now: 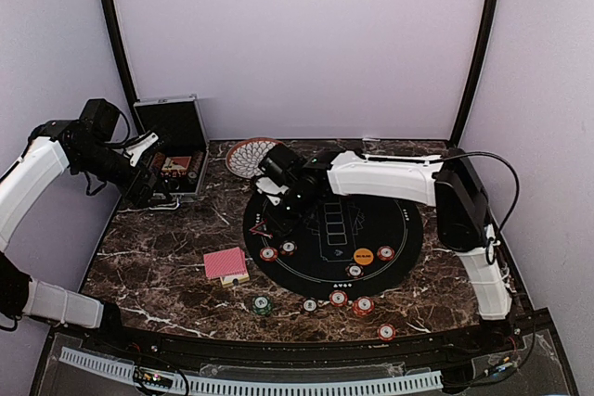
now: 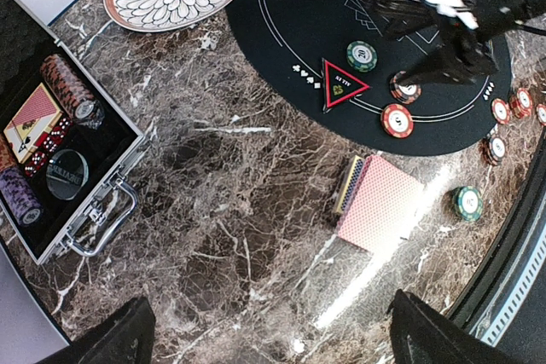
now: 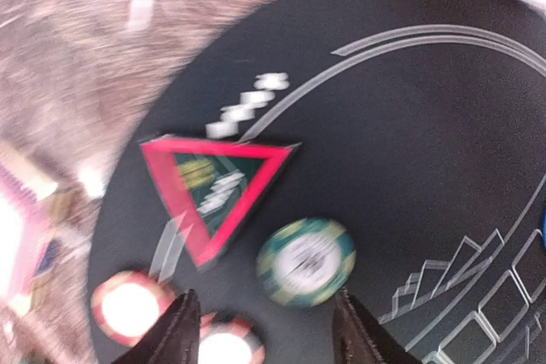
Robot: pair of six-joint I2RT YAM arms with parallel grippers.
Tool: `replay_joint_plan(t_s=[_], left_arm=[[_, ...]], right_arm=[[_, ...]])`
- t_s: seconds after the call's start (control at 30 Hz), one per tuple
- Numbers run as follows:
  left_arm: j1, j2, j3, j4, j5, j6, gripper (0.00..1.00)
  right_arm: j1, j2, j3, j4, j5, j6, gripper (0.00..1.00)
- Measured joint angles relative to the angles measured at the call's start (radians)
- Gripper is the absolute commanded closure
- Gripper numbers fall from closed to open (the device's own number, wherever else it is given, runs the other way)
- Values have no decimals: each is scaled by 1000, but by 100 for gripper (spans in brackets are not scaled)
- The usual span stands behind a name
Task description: Distribute texas hold em gaming equipment
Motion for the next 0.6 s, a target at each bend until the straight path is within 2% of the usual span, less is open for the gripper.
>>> replay_joint_plan(t_s=[0.1,0.27,0.43,0.6], left_arm=[[0,0,0,0,-2,0,1],[0,0,0,0,-3,0,1],[0,-3,0,0,-2,0,1],[0,-13,0,0,-2,1,1]], right_arm=[[71,-94,-58,-3,3,-27,31],[196,-198,-150,4,-24,-56,25],[282,-205,-257,8,-81,-67,25],[299,-176,-284,6,-120,-76,26]])
